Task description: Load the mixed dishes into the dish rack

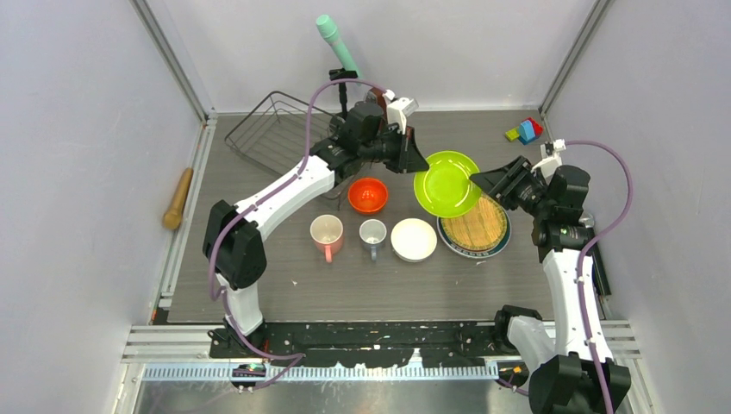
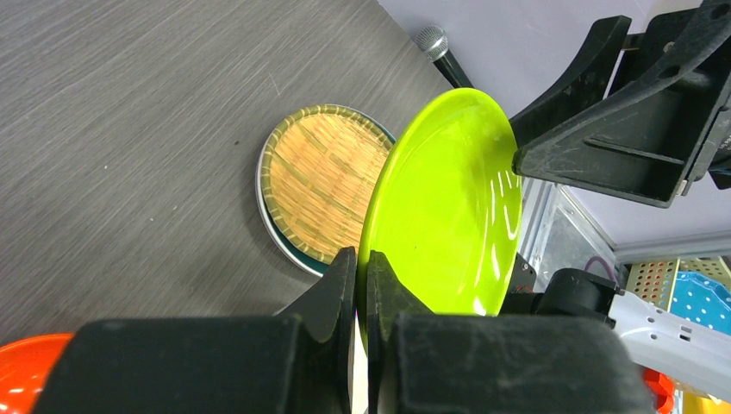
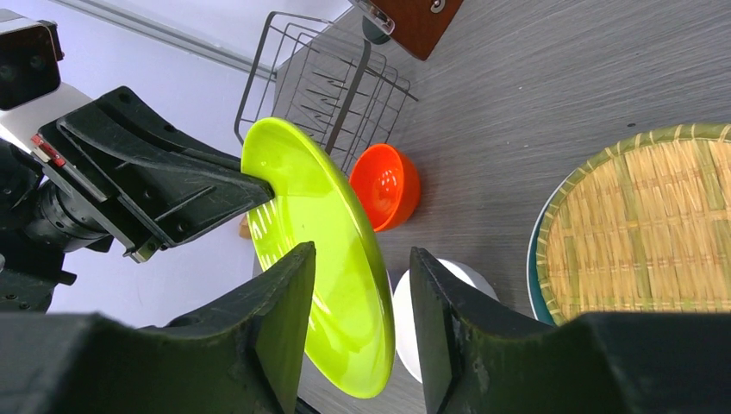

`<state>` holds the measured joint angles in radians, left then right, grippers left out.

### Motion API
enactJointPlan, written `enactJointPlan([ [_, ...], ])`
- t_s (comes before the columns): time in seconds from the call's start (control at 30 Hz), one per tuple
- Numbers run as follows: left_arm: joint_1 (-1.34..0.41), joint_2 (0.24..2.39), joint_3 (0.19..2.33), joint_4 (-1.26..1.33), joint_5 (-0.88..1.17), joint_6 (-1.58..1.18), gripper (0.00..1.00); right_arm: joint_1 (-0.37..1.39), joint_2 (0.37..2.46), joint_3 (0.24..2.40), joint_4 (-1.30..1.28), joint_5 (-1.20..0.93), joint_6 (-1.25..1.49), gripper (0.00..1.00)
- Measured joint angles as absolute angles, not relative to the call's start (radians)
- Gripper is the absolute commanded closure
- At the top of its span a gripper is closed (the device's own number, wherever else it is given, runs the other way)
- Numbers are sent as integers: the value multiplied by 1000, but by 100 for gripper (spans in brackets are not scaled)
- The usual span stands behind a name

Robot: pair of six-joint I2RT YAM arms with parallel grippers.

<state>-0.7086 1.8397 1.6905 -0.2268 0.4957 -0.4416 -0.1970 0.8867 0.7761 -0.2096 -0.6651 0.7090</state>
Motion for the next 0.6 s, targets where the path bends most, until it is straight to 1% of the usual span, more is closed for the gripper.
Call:
enactJointPlan([
  [0.1, -709, 1840, 1691, -229, 507, -442, 100, -197, 888, 777, -210, -664, 707, 56],
  [0.13, -709, 1840, 1691, -229, 511, -442, 100, -197, 888, 777, -210, -664, 706, 63],
  [0.2, -709, 1840, 1691, -229, 517, -444, 100, -197, 888, 777, -210, -664, 704, 70],
  [0.23, -709, 1840, 1691, -229, 520, -445, 100, -197, 888, 777, -210, -664, 705, 71],
  [0.3, -709, 1840, 1691, -229, 524, -447, 100, -196, 888, 777, -212, -664, 705, 82],
  [0.33, -709, 1840, 1691, -229, 525, -448, 100, -196, 888, 777, -212, -663, 703, 92],
  [0.37, -709, 1840, 1691, -229, 526, -454, 100, -196, 888, 777, -213, -664, 699, 96],
  [0.4, -709, 1840, 1691, -229, 524, -461, 94, -196, 888, 777, -212, -668, 689, 99],
  [0.5, -700, 1840, 1691, -229, 524, -475, 68, -189, 888, 777, -214, -678, 662, 99],
  [0.57, -701, 1837, 1692, -229, 514, -466, 56, -186, 889, 777, -223, -671, 664, 100],
  [0.6, -703, 1834, 1692, -233, 506, -460, 49, -187, 889, 777, -224, -667, 665, 100],
])
